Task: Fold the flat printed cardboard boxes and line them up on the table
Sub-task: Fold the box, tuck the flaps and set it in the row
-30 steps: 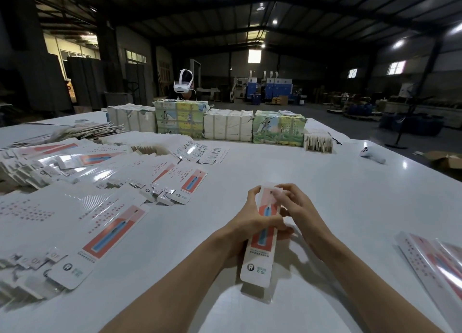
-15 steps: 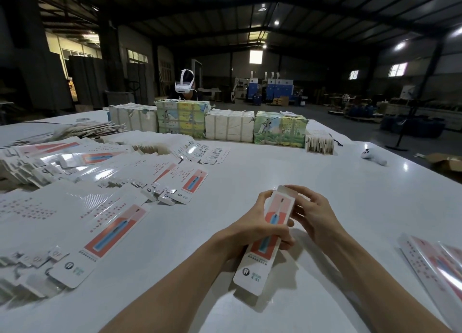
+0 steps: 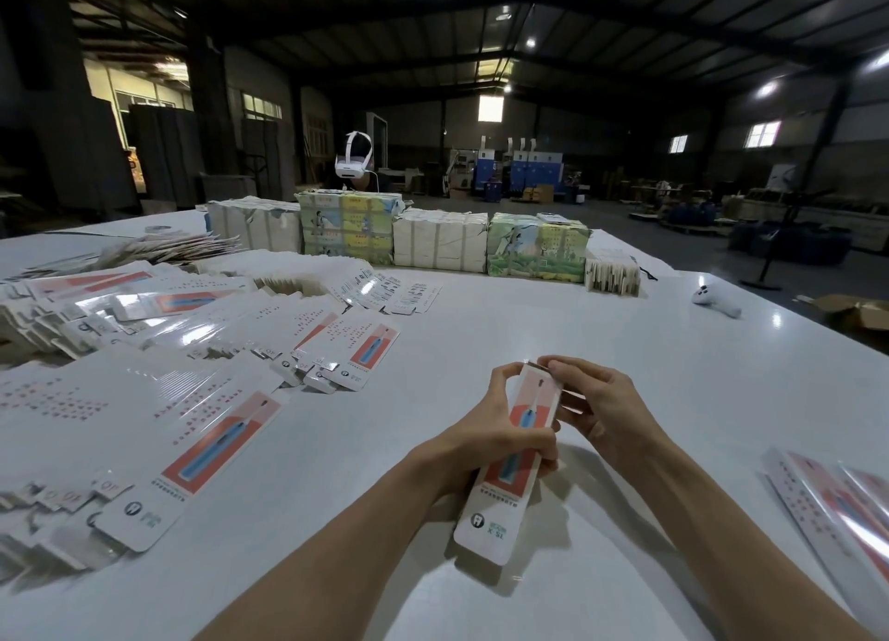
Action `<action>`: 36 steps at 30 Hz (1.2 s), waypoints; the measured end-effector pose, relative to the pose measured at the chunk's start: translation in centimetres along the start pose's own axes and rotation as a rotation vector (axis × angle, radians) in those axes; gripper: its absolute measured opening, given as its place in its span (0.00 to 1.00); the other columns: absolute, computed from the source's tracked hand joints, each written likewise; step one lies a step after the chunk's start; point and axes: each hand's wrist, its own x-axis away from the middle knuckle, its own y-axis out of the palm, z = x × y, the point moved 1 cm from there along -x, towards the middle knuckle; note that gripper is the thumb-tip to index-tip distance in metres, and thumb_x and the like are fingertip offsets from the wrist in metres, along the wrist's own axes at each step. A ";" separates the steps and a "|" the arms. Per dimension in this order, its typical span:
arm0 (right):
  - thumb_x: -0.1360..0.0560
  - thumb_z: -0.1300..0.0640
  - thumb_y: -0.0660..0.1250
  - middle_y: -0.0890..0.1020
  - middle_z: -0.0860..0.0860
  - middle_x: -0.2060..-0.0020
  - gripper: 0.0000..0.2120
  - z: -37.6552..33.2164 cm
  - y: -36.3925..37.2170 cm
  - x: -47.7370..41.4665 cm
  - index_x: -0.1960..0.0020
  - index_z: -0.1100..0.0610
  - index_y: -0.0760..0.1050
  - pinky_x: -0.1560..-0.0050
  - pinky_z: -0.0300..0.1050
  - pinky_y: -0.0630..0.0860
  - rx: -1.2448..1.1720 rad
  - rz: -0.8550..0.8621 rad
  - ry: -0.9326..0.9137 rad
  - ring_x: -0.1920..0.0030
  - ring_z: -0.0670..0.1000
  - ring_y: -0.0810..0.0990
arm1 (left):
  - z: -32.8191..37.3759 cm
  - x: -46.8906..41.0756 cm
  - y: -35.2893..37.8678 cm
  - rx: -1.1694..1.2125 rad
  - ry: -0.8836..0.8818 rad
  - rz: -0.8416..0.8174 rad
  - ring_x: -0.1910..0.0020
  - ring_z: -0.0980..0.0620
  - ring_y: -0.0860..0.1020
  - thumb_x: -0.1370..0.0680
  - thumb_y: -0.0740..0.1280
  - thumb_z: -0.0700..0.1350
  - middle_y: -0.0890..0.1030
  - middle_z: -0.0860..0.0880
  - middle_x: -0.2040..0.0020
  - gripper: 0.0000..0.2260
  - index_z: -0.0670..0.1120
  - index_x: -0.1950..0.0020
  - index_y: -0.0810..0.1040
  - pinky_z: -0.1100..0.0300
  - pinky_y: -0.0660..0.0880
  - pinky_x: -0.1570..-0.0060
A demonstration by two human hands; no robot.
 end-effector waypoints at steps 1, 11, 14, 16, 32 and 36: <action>0.18 0.60 0.68 0.88 0.60 0.49 0.09 0.0 -0.1 0.0 0.44 0.62 0.86 0.59 0.48 0.85 -0.012 0.010 0.017 0.50 0.59 0.88 | 0.1 0.1 0.0 -0.004 0.004 -0.001 0.55 0.46 0.87 0.29 0.78 0.50 0.79 0.44 0.40 0.42 0.68 0.27 0.54 0.58 0.83 0.56; 0.18 0.64 0.67 0.88 0.61 0.51 0.10 0.1 -0.9 -0.3 0.49 0.62 0.88 0.62 0.47 0.85 -0.012 0.019 0.078 0.53 0.60 0.89 | 0.4 0.5 -0.1 -0.083 0.118 -0.053 0.53 0.46 0.86 0.27 0.77 0.46 0.77 0.47 0.41 0.39 0.72 0.27 0.59 0.57 0.84 0.55; 0.18 0.65 0.66 0.88 0.61 0.52 0.12 0.1 -1.0 -0.4 0.53 0.60 0.88 0.61 0.48 0.85 0.014 0.003 0.075 0.54 0.59 0.89 | 0.2 0.5 0.1 -0.098 0.106 -0.032 0.54 0.43 0.87 0.28 0.78 0.48 0.79 0.46 0.43 0.39 0.70 0.27 0.59 0.54 0.85 0.54; 0.18 0.65 0.66 0.88 0.61 0.50 0.11 0.1 -1.1 -0.6 0.52 0.61 0.88 0.59 0.49 0.85 0.002 -0.005 0.077 0.52 0.59 0.89 | 0.1 0.3 0.2 -0.115 0.084 -0.010 0.55 0.45 0.87 0.29 0.78 0.50 0.78 0.46 0.43 0.41 0.71 0.27 0.56 0.55 0.85 0.56; 0.20 0.61 0.72 0.87 0.59 0.48 0.10 0.4 0.5 0.4 0.41 0.63 0.82 0.42 0.55 0.84 0.129 -0.009 -0.106 0.45 0.60 0.87 | -0.1 0.1 -0.3 0.095 0.029 0.069 0.57 0.55 0.87 0.30 0.79 0.47 0.78 0.45 0.44 0.43 0.70 0.28 0.55 0.62 0.82 0.60; 0.20 0.60 0.72 0.88 0.59 0.49 0.08 0.9 0.2 0.5 0.43 0.62 0.85 0.45 0.50 0.85 0.142 -0.044 -0.124 0.46 0.60 0.87 | 0.2 0.4 -0.4 0.085 0.022 0.050 0.54 0.48 0.87 0.30 0.79 0.47 0.77 0.45 0.41 0.43 0.72 0.27 0.55 0.60 0.83 0.58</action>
